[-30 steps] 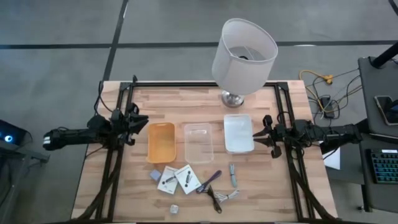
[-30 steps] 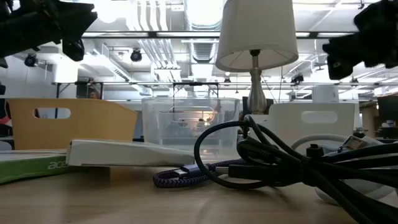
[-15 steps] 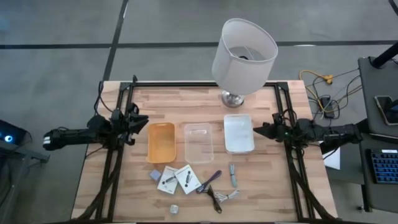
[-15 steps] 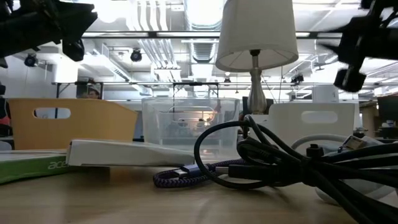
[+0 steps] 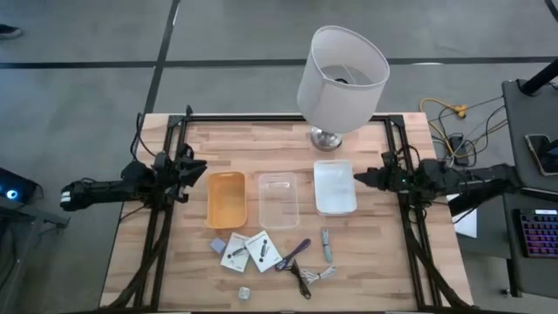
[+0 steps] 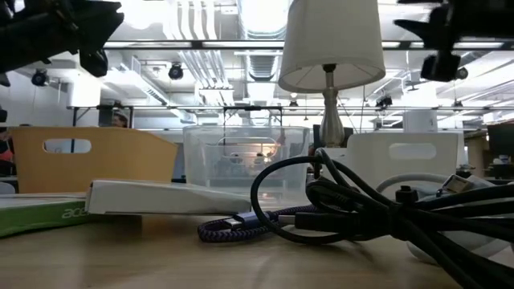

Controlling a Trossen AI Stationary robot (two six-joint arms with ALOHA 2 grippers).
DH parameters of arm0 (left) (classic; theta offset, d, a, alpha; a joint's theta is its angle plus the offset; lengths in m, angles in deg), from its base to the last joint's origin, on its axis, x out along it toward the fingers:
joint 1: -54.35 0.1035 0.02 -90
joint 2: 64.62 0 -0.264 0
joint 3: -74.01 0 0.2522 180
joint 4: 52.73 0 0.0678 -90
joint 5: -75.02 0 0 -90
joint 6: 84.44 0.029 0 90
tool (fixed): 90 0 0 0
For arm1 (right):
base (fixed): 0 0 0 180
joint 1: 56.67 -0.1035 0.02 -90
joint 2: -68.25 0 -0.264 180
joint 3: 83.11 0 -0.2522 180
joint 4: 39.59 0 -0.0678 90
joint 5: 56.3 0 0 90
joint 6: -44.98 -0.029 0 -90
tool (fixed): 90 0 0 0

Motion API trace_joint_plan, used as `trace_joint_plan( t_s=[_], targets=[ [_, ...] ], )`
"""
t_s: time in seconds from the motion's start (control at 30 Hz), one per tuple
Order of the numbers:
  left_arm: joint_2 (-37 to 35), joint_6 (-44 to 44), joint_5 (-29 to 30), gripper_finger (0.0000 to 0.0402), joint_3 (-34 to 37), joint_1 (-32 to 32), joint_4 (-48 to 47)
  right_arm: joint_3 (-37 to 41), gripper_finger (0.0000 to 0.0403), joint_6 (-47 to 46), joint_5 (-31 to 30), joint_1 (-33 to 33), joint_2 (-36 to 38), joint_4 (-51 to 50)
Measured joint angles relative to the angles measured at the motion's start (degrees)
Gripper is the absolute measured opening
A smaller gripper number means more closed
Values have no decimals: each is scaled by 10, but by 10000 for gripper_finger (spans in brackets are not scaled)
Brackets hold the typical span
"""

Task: Pick and place items into bin
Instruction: Put the right card reader box into the white bin

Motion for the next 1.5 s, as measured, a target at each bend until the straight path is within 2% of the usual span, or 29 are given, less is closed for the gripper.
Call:
trace_joint_plan(
  t_s=[0.2, 0.27, 0.47, 0.57, 0.67, 0.8, 0.87, 0.97, 1.03, 1.1, 1.27, 1.37, 1.5],
  targets=[
    [0, -33, -4, 63, 0, 0, 70, -192, 140, -13, 13, -18, -158, -353],
    [0, -43, 3, 63, 0, 0, 94, -241, 145, -36, 14, -27, -210, -425],
    [4, -38, 47, 63, 0, 0, 194, -350, 153, -68, 14, -53, -340, -481],
    [3, -33, 117, 63, -1, 0, 187, -394, 153, -67, 14, -62, -399, -499],
    [11, -31, 130, 63, -20, 0, 137, -431, 153, -63, 20, -68, -451, -535],
    [43, -85, 90, 63, -81, 0, -3, -464, 153, -58, 62, -71, -506, -563],
    [72, -107, 49, 63, -130, 0, -133, -471, 153, -43, 97, -72, -527, -560],
    [133, -109, 21, 63, -214, -1, -322, -474, 152, -14, 121, -71, -554, -563],
    [175, -88, 7, 63, -266, -2, -398, -472, 151, 6, 121, -71, -565, -561],
    [213, -70, -21, 63, -306, -5, -417, -463, 150, 22, 122, -71, -572, -561],
    [286, -43, -180, 63, -355, -7, -354, -446, 150, 47, 124, -71, -577, -553],
    [343, -80, -196, 63, -373, -7, -329, -436, 150, 49, 107, -72, -573, -521],
    [417, -64, -196, 54, -395, -29, -334, -426, 151, 53, 66, -79, -565, -458]
  ],
)
